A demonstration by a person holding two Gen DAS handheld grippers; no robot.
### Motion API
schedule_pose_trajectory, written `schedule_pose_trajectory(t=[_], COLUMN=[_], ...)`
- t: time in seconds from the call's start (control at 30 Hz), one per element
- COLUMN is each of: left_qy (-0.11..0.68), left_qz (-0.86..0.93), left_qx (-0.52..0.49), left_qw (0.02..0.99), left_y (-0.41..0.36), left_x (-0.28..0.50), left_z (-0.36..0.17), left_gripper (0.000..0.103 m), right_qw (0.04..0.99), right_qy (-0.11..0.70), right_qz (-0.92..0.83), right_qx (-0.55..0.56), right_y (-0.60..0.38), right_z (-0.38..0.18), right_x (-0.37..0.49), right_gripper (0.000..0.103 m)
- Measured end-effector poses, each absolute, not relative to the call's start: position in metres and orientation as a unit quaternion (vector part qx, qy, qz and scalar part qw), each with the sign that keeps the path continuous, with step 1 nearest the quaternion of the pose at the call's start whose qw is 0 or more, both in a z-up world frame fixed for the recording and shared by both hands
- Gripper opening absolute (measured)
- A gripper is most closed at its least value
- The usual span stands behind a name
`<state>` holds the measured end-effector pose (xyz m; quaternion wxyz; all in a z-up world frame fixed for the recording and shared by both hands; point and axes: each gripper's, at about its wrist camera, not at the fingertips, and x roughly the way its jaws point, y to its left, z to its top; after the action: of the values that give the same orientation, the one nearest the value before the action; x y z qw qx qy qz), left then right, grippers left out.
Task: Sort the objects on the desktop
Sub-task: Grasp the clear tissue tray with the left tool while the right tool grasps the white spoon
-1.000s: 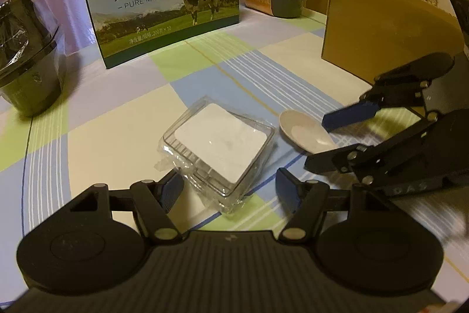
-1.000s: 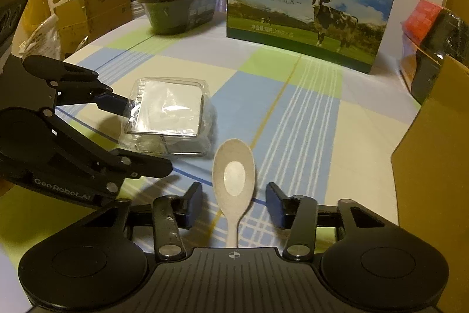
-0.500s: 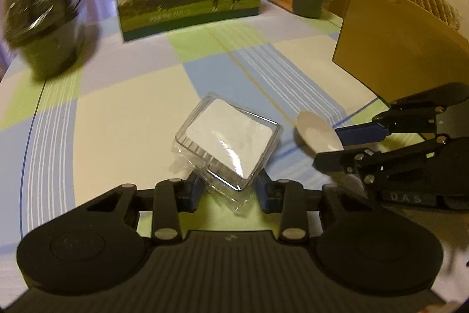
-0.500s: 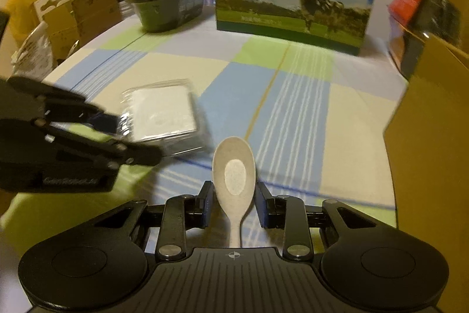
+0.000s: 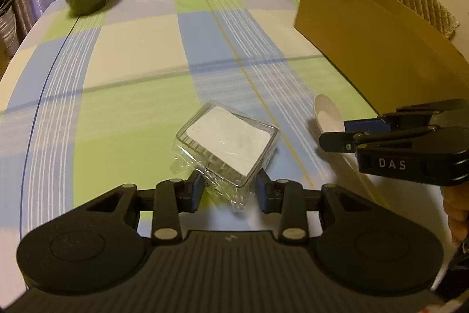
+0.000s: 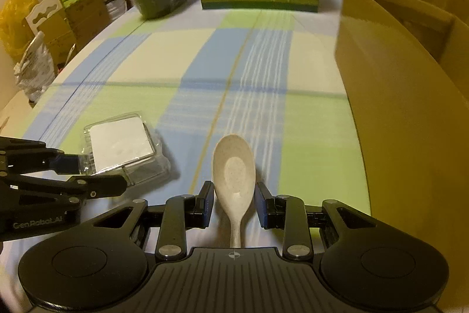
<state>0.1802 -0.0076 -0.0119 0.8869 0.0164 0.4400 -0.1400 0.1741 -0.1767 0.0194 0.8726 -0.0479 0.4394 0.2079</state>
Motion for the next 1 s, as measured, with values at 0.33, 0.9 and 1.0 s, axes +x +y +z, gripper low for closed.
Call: schedule_pose_trajectory(t=[0.33,0.9,1.0], left_qy=[0.433,0.358,0.350], left_qz=[-0.131,-0.174,-0.189], left_qx=[0.032,0.079,0.095], left_qw=[0.891,0.914,0.913], left_y=[-0.014,-0.014,-0.022], left_x=[0.103,0.118,0.125], left_z=[-0.009,-0.015,-0.020], left_gripper=[0.047,0.084,0.084], right_qw=[0.873,0.879,0.882], right_qy=[0.441,0.420,0.413], right_qz=[0.203,0.211,0.214], right_qx=[-0.049,-0.076,-0.077], right_y=[-0.199,-0.212,-0.212], right_z=[0.022,0.005,0.004], right_x=[0.116,0.101,0.100], right_gripper=[0.027,0.057,0.057])
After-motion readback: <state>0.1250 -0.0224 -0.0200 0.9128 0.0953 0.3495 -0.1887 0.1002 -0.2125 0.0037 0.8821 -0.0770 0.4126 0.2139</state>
